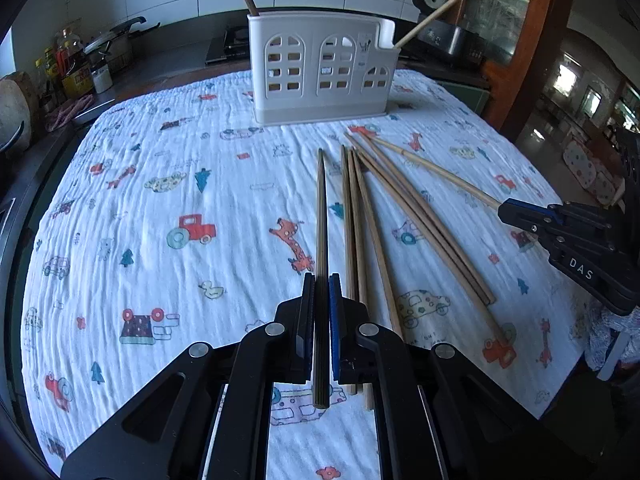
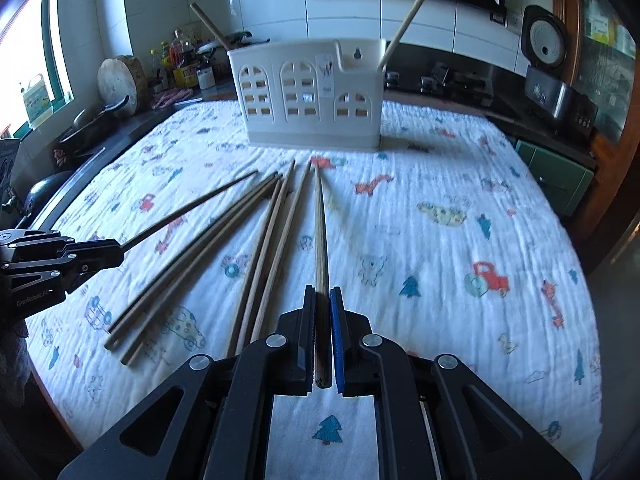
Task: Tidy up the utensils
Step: 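Lift and carry the left gripper's chopstick to the holder while the right gripper carries its own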
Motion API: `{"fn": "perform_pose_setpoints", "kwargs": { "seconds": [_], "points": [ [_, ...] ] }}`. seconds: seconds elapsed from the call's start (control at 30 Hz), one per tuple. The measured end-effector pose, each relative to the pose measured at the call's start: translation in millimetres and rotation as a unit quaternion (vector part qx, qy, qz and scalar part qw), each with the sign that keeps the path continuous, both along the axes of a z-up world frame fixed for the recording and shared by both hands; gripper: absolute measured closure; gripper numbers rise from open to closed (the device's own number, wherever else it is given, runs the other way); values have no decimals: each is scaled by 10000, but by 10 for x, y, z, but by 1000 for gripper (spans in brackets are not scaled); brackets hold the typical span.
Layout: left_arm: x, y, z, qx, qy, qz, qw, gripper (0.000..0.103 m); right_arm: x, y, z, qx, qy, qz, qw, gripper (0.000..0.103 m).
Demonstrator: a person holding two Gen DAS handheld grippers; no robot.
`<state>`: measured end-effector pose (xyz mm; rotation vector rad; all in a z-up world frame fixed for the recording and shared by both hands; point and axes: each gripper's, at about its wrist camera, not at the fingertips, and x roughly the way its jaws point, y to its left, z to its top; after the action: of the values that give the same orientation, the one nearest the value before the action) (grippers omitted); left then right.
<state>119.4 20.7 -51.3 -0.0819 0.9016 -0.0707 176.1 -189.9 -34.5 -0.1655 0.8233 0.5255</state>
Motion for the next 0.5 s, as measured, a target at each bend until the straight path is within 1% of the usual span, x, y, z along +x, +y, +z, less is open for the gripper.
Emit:
{"fn": "perform_pose_setpoints", "kwargs": {
  "seconds": [0.13,0.3,0.37,0.5],
  "points": [
    [-29,32,221,-73,-283,8,9996,98,13,20,244,69,-296,60,9995,96],
    [32,60,505,-112,-650,-28,9978,98,104,89,576,153,-654,159,9976,96],
    [82,71,582,-142,-740,-50,9971,98,174,131,696,167,-760,205,9968,96],
    [247,99,701,-157,-822,-96,9964,98,360,215,879,159,-809,297,9962,96]
  ]
}}
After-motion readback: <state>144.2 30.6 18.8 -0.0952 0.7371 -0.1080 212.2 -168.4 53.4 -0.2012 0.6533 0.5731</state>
